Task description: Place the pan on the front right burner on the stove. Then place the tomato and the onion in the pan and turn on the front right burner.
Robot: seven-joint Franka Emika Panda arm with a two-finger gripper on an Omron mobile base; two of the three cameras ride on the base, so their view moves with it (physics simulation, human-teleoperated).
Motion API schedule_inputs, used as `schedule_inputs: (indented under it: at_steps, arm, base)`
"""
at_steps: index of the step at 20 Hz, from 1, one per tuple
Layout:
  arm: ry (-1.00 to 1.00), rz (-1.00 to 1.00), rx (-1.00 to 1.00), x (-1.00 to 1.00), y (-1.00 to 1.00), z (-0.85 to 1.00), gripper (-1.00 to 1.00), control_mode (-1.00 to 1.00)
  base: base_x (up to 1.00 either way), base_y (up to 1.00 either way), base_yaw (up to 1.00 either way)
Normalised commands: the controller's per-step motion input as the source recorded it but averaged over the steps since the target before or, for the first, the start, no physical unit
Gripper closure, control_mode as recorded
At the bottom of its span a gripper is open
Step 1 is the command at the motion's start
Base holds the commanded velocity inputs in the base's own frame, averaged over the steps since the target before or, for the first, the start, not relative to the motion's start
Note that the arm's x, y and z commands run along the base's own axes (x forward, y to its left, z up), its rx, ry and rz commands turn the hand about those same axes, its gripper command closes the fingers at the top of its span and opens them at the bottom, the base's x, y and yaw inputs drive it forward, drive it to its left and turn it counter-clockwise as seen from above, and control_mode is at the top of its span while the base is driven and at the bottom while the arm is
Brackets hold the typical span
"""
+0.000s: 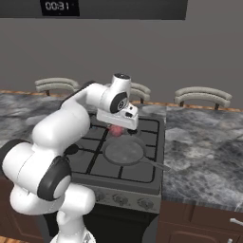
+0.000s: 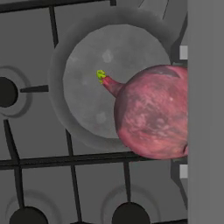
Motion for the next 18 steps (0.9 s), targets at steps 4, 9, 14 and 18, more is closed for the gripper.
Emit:
schedule_inputs:
  at_steps: [4, 9, 14, 18]
  arm:
    - [0.0, -0.01, -0.03, 0.16, 0.0, -0.51, 1.0, -1.0]
    - [-0.01, -0.01, -0.02, 0.08, 0.0, -0.29, 1.0, -1.0]
    - [-0.02, -0.01, -0.01, 0.01, -0.03, -0.26, 1.0, -1.0]
    - [0.0, -0.02, 0.0, 0.0, -0.04, -0.4, 1.0, -1.0]
  base:
    - [0.0, 0.0, 0.0]
    - [0.0, 0.0, 0.0]
    - [0.0, 0.0, 0.0]
    - [0.0, 0.0, 0.0]
